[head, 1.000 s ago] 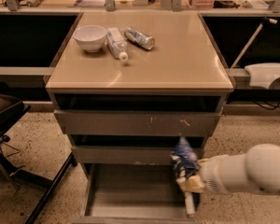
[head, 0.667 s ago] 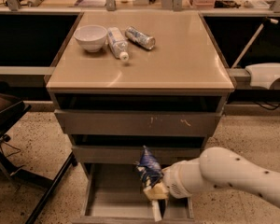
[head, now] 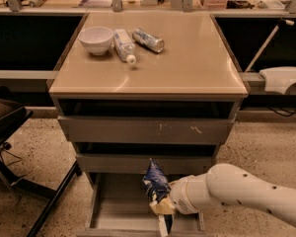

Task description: Place blue chip bag into bottom drawer

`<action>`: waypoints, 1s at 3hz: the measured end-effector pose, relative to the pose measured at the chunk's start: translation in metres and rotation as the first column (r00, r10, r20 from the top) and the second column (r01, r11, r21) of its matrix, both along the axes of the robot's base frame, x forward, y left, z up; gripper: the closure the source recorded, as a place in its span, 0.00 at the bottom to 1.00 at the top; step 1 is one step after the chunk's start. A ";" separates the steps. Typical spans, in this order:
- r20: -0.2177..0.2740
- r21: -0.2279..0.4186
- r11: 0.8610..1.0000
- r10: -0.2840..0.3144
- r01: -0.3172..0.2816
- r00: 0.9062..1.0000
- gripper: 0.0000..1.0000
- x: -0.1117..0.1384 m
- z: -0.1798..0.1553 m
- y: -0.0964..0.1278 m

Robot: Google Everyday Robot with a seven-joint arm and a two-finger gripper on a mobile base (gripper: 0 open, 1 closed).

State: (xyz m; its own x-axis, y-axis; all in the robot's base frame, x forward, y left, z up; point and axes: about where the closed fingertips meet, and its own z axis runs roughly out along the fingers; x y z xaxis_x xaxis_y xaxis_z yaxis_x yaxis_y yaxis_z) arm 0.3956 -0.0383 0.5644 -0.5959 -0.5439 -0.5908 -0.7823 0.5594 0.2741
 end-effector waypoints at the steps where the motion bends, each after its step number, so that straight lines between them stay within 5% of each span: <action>1: -0.015 -0.083 0.995 -0.052 0.051 0.999 1.00 -0.018 -0.056 -0.019; 2: -0.076 -0.200 0.974 -0.122 0.105 0.990 1.00 -0.055 -0.111 -0.054; 3: -0.112 -0.239 0.959 -0.180 0.150 0.977 1.00 -0.072 -0.129 -0.071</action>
Offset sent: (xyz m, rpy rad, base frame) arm 0.0616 -0.0371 -0.1702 -0.1847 -0.2034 -0.6506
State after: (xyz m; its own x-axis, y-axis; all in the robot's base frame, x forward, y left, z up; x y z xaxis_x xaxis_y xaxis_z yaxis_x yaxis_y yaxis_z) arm 0.3235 -0.1092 0.4355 -0.7529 -0.5422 -0.3731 -0.6393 0.7372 0.2187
